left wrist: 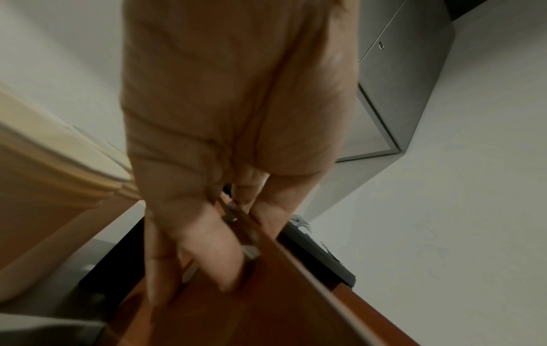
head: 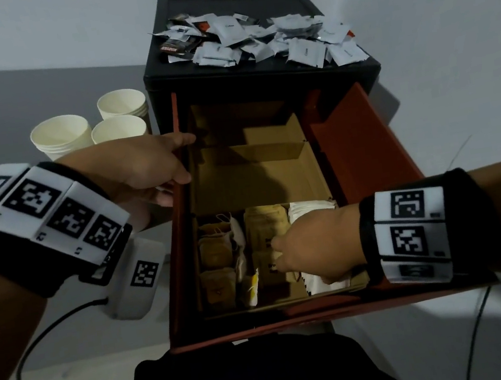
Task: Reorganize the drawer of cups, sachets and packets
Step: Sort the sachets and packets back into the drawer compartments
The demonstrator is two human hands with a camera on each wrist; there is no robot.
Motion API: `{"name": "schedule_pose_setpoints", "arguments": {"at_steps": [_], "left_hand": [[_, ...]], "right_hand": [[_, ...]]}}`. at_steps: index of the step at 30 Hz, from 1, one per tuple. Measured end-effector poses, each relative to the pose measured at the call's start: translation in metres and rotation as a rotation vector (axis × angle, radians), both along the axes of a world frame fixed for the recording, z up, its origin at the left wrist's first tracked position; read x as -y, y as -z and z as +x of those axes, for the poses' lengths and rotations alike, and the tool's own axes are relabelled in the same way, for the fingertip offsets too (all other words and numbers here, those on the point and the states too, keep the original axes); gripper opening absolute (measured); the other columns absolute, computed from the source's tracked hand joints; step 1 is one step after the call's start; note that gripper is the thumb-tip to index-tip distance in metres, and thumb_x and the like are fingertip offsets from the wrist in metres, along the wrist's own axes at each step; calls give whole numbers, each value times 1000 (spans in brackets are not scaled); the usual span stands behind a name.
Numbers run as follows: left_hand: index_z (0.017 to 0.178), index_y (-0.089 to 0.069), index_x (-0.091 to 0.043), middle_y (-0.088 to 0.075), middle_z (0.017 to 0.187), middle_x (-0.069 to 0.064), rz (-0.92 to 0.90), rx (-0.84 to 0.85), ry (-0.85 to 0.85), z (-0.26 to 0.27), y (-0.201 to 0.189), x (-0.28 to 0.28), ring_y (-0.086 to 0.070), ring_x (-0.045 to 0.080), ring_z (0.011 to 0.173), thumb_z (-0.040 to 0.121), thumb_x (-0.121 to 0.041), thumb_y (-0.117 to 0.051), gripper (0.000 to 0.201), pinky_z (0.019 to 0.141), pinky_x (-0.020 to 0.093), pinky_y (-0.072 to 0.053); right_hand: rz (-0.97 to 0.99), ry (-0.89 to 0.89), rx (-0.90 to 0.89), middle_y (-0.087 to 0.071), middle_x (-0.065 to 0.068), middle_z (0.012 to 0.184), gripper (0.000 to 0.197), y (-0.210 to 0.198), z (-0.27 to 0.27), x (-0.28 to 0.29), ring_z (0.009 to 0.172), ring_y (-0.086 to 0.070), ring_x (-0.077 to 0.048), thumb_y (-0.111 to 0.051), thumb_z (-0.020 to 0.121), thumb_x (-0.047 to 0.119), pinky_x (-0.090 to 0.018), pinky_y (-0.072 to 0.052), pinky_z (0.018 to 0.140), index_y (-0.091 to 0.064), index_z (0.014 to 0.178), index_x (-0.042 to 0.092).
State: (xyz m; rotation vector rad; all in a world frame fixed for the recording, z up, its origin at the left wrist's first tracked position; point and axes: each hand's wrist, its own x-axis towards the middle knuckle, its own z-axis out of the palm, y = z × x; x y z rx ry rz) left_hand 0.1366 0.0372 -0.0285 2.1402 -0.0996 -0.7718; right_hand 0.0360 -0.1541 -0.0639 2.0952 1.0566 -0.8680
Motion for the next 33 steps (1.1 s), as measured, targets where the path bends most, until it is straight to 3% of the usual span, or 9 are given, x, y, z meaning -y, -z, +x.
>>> {"name": "schedule_pose_setpoints", "arguments": {"at_steps": [8,11,17,19,21,25,27,29,33], "left_hand": [[146,-27,-32,-58,69,8,-20,31,43,1,-1,0,-54,7,39,92,7,-47,70,38,18,-42],[146,-27,-34,-59,87,6,5,29,39,1,-1,0,-56,9,48,92,4,-49,70,42,19,-45],[146,-25,-36,-56,124,8,24,15,31,2,2,1,-58,16,65,92,3,-50,72,43,19,-47],[147,-24,-36,-56,124,8,22,11,35,3,2,-1,-58,17,67,92,2,-51,72,43,20,-48],[146,-24,-37,-58,122,6,2,4,34,3,3,-2,-59,14,65,92,2,-51,72,44,19,-47],[146,-24,-38,-59,117,7,-6,1,61,3,3,-6,-58,9,55,92,2,-52,73,45,19,-46],[144,-25,-40,-55,118,6,13,-15,68,3,1,-6,-59,14,71,91,0,-53,72,49,20,-48],[143,-30,-37,-53,118,5,59,-13,69,5,-4,-5,-59,20,89,90,-4,-56,68,58,24,-51],[138,-41,-27,-57,111,5,103,126,38,18,-17,1,-57,18,96,86,-11,-61,58,70,20,-44]], "right_hand": [[283,522,218,-58,-4,99,33,-49,44,13,82,-55,-17,-64,85,34,-25,-40,61,-57,110,13],[-6,620,98,-47,2,71,20,-46,43,16,59,-43,-11,-52,94,27,-22,-34,52,-56,83,11],[-196,573,-81,-58,-13,112,42,-20,25,10,77,-55,-16,-38,94,13,-23,-30,56,-44,133,-2],[-162,599,-85,-54,-8,82,21,-24,30,11,56,-38,-14,-39,96,12,-20,-29,48,-58,105,8],[-65,662,-38,-40,-2,67,25,-37,37,12,53,-30,-13,-40,96,13,-18,-30,39,-55,114,6],[282,663,238,-56,-8,87,37,-58,58,23,69,-48,-17,-38,95,1,-11,-37,45,-46,131,-1],[609,745,396,-59,-12,116,51,-71,72,31,100,-57,-24,-39,90,-10,-17,-46,77,-45,137,7],[722,857,423,-39,-14,145,67,-86,82,36,131,-40,-27,-38,86,-17,-27,-32,103,-36,144,16],[914,952,573,-28,-12,152,59,-87,90,47,142,-22,-21,-41,86,-15,-22,-16,109,-48,136,17]]}}
